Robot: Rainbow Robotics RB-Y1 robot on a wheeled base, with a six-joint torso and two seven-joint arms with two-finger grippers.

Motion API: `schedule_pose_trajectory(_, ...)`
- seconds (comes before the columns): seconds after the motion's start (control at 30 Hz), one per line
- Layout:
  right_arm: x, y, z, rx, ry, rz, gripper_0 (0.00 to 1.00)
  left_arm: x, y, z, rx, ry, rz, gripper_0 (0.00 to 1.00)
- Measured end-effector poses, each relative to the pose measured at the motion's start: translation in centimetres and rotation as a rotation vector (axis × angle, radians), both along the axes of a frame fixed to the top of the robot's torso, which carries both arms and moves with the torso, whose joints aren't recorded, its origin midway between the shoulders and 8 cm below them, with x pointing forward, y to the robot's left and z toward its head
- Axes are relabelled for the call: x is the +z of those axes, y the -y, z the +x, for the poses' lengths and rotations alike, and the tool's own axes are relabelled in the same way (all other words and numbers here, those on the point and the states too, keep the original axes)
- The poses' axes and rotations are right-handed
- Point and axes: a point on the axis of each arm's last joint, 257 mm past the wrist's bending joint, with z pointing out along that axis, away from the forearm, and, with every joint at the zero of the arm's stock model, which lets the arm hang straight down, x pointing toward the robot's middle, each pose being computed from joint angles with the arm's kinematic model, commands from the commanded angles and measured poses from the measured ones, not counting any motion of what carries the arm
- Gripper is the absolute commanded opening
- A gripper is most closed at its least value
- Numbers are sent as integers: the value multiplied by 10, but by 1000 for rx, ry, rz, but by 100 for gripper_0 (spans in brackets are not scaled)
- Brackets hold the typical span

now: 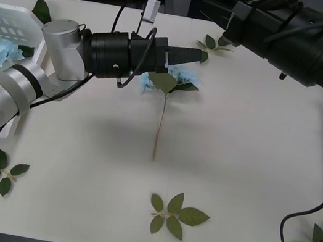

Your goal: Place the red flowers into the right box and the blue flowers into the left box. If a person shows an open palm, hand one flower to the person first, then continue sorting.

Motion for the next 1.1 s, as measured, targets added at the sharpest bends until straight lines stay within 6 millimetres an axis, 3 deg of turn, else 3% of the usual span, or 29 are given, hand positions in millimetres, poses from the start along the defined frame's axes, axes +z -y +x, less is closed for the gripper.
schedule_pose_trajectory(0.17,-19,36,-23,59,-105,-6,84,0,0,0,0,0,0,100)
schedule_pose_trajectory(0.3,-43,74,-30,32,-177,-30,85,-6,-4,0,6,-10,2,100)
schedule_pose_trajectory(0.5,-82,115,-36,-34,-262,-57,85,-36,-34,3,44,-42,59,100)
schedule_pose_trajectory(0.6,-103,120,-43,-33,-304,-99,85,-62,-56,3,55,-52,149,100)
schedule_pose_trajectory(0.73,-123,112,-58,37,-385,-105,85,-92,-91,5,86,-65,264,100)
schedule_pose_trajectory(0.97,-141,118,-60,85,-381,-131,85,-107,-138,17,181,-20,461,100)
schedule_pose_trajectory(1.1,-141,116,-62,100,-366,-154,85,-116,-159,16,247,-314,527,100)
